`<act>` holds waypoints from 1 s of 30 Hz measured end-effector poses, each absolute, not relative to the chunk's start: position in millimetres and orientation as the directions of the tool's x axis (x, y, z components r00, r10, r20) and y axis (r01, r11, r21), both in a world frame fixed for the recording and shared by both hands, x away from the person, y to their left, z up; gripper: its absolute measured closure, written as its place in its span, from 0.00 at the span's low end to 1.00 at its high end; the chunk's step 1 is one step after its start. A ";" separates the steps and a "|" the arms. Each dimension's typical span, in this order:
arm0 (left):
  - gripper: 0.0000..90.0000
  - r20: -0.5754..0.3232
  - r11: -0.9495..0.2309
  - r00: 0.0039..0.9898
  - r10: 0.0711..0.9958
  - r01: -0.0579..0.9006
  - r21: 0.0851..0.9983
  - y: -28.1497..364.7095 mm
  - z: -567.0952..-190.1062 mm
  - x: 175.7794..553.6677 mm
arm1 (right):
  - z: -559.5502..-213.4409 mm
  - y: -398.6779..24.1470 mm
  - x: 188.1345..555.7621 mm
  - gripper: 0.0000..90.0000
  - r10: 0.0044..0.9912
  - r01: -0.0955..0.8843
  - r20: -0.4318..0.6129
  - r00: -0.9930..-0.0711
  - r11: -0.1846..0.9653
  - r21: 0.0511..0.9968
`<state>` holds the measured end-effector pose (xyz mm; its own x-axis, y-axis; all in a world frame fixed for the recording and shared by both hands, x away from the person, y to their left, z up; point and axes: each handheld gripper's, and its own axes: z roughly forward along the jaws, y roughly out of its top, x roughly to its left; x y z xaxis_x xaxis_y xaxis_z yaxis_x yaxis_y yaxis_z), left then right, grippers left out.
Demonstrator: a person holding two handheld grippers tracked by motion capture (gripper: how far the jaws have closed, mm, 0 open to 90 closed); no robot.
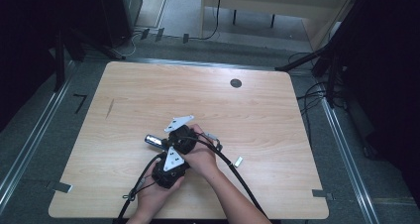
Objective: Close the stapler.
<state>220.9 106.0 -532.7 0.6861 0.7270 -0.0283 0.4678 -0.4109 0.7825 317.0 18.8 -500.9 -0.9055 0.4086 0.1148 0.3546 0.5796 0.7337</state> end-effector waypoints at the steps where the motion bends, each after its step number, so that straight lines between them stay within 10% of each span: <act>1: 1.00 -0.028 -0.411 0.685 0.728 0.468 0.782 105.9 -532.6 220.9 | -501.2 19.2 317.1 1.00 0.409 0.353 0.113 -0.905 0.578 0.736; 30: 1.00 -0.045 -0.397 0.683 0.729 0.476 0.784 107.0 -532.9 221.8 | -478.7 -106.4 287.6 1.00 0.552 0.386 0.102 -0.827 0.428 0.817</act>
<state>221.8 107.0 -532.9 0.6827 0.7293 -0.0452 0.4762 -0.3972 0.7845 287.6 -106.4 -478.7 -0.8273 0.5524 0.1019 0.3862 0.4276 0.8173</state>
